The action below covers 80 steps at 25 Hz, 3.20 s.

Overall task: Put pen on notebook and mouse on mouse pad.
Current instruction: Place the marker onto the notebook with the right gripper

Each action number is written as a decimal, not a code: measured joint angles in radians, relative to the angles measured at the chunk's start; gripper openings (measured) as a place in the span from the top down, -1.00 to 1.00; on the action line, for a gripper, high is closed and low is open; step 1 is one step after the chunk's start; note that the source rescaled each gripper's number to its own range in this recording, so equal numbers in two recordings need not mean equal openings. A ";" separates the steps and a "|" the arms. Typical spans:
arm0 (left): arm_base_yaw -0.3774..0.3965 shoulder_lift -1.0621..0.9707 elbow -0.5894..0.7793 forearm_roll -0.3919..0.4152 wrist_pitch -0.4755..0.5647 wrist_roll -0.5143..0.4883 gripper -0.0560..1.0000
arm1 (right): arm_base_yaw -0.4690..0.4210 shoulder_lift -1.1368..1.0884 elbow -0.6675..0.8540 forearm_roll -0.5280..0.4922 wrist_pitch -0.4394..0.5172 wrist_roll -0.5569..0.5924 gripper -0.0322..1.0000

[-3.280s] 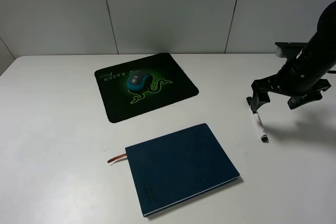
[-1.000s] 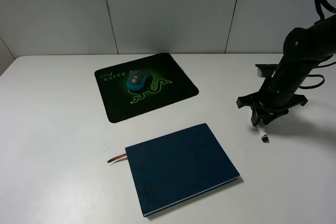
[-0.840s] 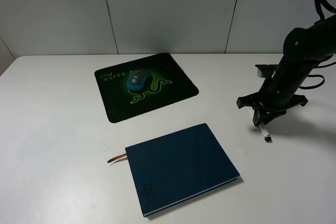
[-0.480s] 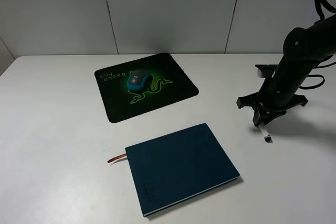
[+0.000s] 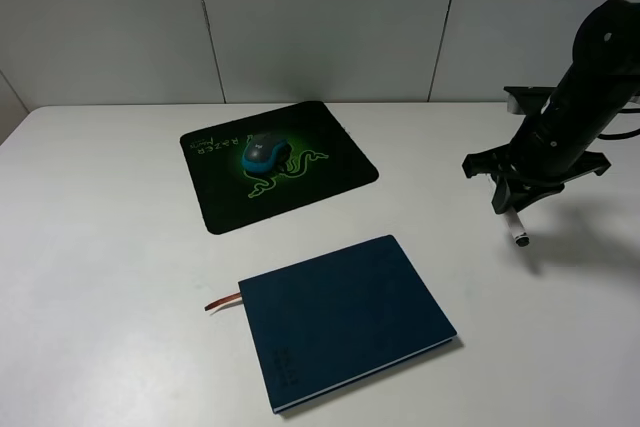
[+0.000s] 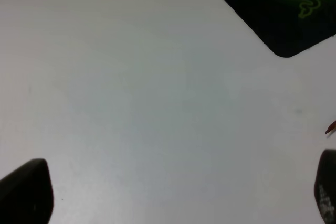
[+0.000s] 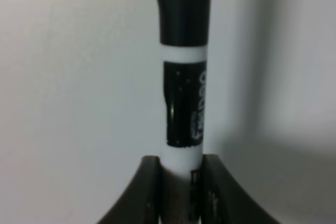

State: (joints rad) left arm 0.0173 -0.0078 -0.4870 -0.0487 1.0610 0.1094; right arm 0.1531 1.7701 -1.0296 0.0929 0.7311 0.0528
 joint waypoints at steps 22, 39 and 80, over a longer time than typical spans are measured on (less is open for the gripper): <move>0.000 0.000 0.000 0.000 0.000 0.001 -1.00 | 0.345 -0.139 0.000 0.003 0.206 0.187 0.94; 0.000 0.000 0.000 0.000 0.000 0.001 -1.00 | 0.660 -0.134 0.000 0.006 0.148 0.390 0.94; 0.000 0.000 0.000 0.000 0.000 0.001 -1.00 | 0.730 0.134 0.000 0.077 -0.074 0.387 0.94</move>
State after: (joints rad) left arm 0.0173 -0.0078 -0.4870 -0.0485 1.0610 0.1106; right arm 0.8830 1.9038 -1.0296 0.1697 0.6571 0.4401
